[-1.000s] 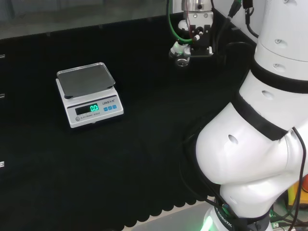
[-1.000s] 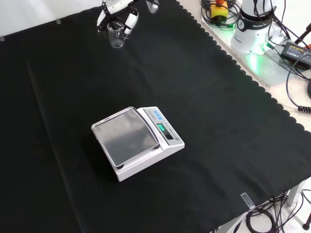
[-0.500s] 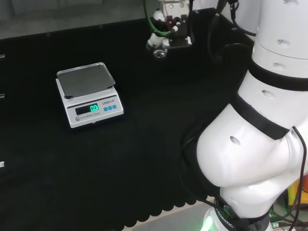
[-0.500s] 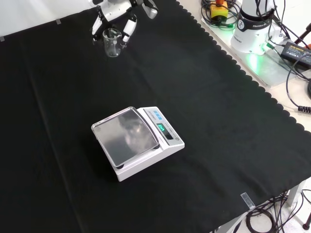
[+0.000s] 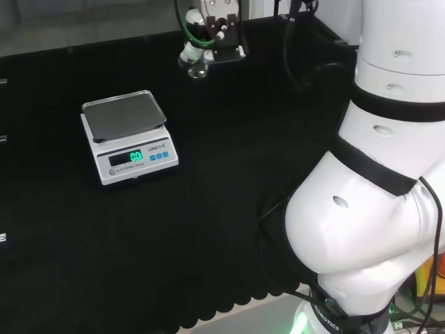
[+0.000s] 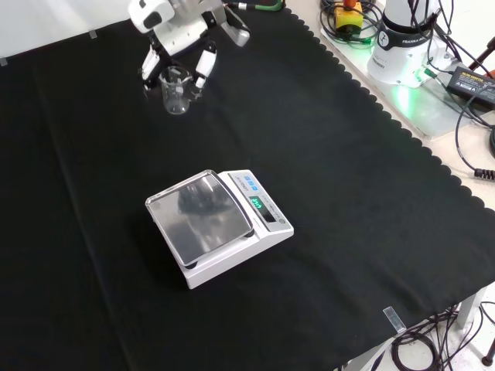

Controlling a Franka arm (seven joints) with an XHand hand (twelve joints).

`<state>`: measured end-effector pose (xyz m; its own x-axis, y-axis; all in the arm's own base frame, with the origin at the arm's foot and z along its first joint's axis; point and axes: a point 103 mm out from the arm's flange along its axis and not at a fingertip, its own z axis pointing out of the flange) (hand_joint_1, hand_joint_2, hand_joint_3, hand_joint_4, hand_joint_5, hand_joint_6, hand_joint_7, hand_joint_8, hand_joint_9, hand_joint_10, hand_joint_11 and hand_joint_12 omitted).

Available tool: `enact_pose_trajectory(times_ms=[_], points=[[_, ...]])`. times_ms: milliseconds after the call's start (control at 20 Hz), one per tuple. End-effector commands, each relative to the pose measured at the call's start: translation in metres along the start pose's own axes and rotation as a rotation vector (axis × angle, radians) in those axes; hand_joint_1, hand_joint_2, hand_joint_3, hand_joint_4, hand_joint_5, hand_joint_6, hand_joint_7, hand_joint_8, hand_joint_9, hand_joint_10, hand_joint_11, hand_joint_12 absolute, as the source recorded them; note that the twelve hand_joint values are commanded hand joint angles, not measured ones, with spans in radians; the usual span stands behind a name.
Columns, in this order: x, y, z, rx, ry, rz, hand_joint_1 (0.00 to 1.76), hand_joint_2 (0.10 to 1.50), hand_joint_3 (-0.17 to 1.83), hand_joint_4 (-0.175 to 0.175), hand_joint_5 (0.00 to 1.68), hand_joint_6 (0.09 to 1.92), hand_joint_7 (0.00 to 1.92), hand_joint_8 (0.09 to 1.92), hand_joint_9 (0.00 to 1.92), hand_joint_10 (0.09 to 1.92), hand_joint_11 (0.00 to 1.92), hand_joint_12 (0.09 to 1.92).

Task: Put the beaker on the electronic balance.

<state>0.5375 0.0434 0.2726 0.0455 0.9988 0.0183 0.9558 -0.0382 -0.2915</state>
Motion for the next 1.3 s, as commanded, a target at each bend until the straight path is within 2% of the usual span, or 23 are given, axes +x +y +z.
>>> enact_pose_trajectory(times_ms=[50, 750, 1000, 1300], points=[[0.045, 0.016, 0.007, 0.027, -0.005, -0.093, 1.2, 1.14, -0.17, -0.175, 0.44, 0.82, 0.68, 0.92, 1.16, 0.6, 1.35, 0.63], [0.107, 0.044, 0.034, 0.069, -0.011, -0.214, 1.2, 1.14, -0.17, -0.175, 0.44, 0.83, 0.68, 0.93, 1.16, 0.61, 1.35, 0.63], [0.125, 0.054, 0.049, 0.07, -0.004, -0.244, 1.2, 1.14, -0.17, -0.175, 0.44, 0.83, 0.69, 0.93, 1.16, 0.61, 1.35, 0.63], [0.147, 0.064, 0.063, 0.096, -0.026, -0.273, 1.2, 1.14, -0.17, -0.175, 0.44, 0.83, 0.69, 0.93, 1.16, 0.62, 1.35, 0.64]])
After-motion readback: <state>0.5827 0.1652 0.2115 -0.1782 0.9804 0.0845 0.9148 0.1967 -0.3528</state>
